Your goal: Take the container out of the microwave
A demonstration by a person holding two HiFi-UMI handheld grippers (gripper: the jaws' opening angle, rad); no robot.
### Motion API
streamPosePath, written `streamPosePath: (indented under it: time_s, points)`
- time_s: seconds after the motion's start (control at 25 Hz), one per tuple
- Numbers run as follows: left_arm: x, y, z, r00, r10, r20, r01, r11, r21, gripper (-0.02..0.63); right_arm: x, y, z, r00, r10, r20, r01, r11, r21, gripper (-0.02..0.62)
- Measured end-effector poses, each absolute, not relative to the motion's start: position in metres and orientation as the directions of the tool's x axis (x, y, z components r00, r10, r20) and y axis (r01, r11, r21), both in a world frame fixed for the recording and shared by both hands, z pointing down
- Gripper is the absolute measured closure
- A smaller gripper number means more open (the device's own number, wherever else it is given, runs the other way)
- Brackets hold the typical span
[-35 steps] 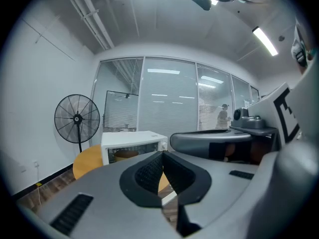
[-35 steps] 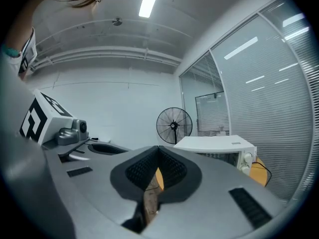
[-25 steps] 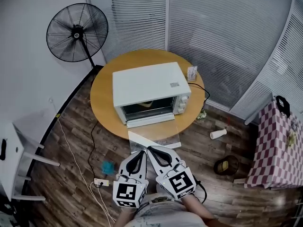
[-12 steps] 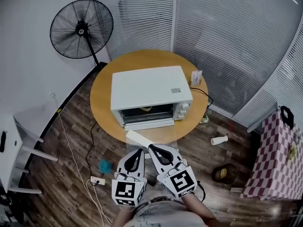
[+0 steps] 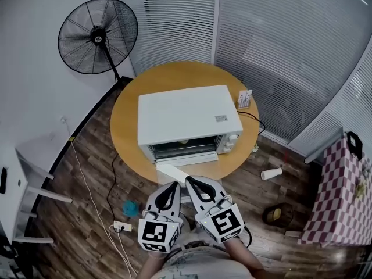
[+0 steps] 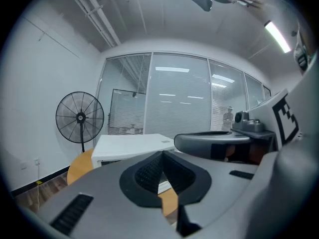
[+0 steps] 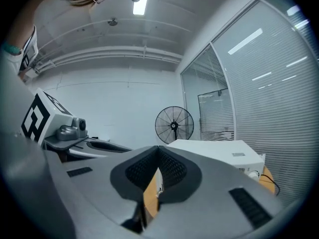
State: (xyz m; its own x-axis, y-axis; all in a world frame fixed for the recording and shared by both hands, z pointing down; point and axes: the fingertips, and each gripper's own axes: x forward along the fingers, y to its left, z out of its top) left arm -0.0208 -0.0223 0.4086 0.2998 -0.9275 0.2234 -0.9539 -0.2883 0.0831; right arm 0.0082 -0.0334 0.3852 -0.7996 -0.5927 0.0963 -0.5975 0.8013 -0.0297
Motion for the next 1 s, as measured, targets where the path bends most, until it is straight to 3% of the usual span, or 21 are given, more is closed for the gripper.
streamPosePath:
  time_s: [1.0]
  points:
    - [-0.074, -0.125, 0.411, 0.485, -0.856, 0.179, -0.874, -0.474, 0.103, 0.592, -0.045, -0.131, 0.398, -0.67, -0.733, 0.12, -0.738, 0.675, 0.006, 0.603]
